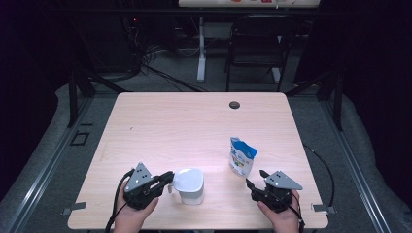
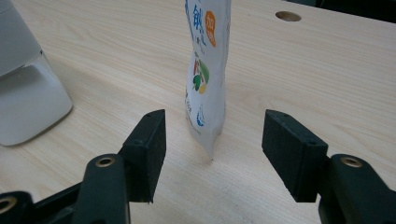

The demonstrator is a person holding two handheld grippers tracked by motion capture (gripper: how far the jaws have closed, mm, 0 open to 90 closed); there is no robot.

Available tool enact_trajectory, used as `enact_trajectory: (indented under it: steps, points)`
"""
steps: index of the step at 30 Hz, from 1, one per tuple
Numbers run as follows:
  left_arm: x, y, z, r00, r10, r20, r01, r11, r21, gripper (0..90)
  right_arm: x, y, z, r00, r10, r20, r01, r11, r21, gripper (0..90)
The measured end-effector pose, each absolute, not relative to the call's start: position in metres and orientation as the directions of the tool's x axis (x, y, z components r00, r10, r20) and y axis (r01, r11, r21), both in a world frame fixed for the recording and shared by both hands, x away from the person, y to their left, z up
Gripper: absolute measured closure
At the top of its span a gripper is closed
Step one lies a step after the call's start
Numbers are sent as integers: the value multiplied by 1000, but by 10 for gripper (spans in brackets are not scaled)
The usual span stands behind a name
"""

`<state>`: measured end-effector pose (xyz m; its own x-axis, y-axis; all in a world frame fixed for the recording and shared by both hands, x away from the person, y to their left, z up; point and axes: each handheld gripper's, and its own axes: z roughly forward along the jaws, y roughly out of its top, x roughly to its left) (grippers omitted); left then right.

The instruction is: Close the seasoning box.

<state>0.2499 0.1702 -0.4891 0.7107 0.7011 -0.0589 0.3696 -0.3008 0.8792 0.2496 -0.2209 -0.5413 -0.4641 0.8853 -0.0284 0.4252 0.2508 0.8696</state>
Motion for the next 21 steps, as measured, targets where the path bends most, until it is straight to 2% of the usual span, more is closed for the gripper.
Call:
enact_trajectory:
  steps: [6, 14, 21]
  points:
    - [251, 177, -487, 695, 716, -63, 369, -280, 886, 757, 250, -222, -542, -462, 887, -27, 425, 248, 871, 400]
    - [252, 187, -484, 659, 749, -76, 384, -248, 889, 592, 250, -223, -541, -455, 890, -23, 423, 239, 874, 400]
    - [251, 199, -482, 630, 774, -67, 390, -240, 889, 505, 249, -225, -540, -453, 891, -23, 420, 236, 876, 400]
